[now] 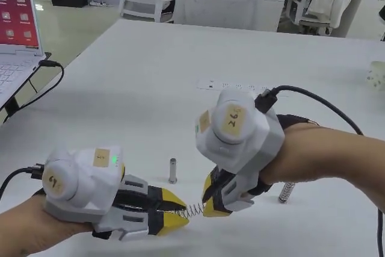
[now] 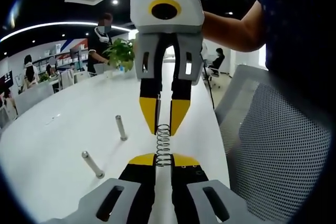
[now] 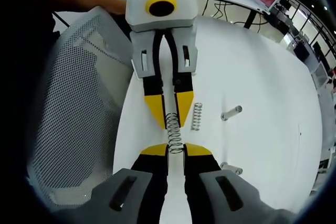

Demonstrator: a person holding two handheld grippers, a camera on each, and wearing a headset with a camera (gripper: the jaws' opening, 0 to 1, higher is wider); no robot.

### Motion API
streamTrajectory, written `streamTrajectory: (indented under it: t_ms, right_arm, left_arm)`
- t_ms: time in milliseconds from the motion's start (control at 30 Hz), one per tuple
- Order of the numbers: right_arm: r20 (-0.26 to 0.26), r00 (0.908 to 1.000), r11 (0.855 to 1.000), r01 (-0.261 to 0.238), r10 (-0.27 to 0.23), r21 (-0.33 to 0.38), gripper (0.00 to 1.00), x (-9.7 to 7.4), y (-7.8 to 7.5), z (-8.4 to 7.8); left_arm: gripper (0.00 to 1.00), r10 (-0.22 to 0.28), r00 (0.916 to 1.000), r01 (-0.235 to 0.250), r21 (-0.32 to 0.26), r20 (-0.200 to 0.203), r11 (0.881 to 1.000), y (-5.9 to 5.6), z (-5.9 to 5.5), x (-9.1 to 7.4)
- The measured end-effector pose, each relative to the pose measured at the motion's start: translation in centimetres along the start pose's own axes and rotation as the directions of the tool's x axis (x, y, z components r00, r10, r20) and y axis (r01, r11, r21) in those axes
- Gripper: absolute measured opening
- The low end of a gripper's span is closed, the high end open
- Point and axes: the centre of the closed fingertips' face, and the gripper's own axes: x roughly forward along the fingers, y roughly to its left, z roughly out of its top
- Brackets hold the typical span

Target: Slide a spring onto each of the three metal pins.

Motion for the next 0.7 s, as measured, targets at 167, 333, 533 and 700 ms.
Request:
streamTrajectory:
  t_ms: [167, 333, 533, 700]
  right_arm:
    - [0.008, 0.9999, 1.0, 0.007, -0.007, -0.015, 0.08, -0.4, 0.1, 0.6]
    - [0.025, 0.9996, 0.999, 0.011, -0.01, -0.03, 0.08, -0.8, 0.3, 1.4]
    - [0.05, 0.9987, 0.999, 0.015, -0.012, -0.05, 0.08, -1.2, 0.6, 2.7]
    - [0.064, 0.9979, 0.998, 0.016, -0.012, -0.061, 0.08, -1.3, 0.8, 3.4]
  left_arm:
    - [0.02, -0.001, 1.0, 0.001, 0.008, -0.005, 1.0, 0.0, 0.0, 0.0]
    - [0.02, -0.001, 1.0, 0.002, 0.013, -0.007, 1.0, -0.1, -0.1, 0.0]
    - [0.02, -0.002, 1.0, 0.002, 0.015, -0.002, 1.0, -0.2, 0.1, -0.1]
    - [0.02, -0.004, 1.0, 0.004, 0.021, 0.005, 1.0, -0.3, 0.3, -0.1]
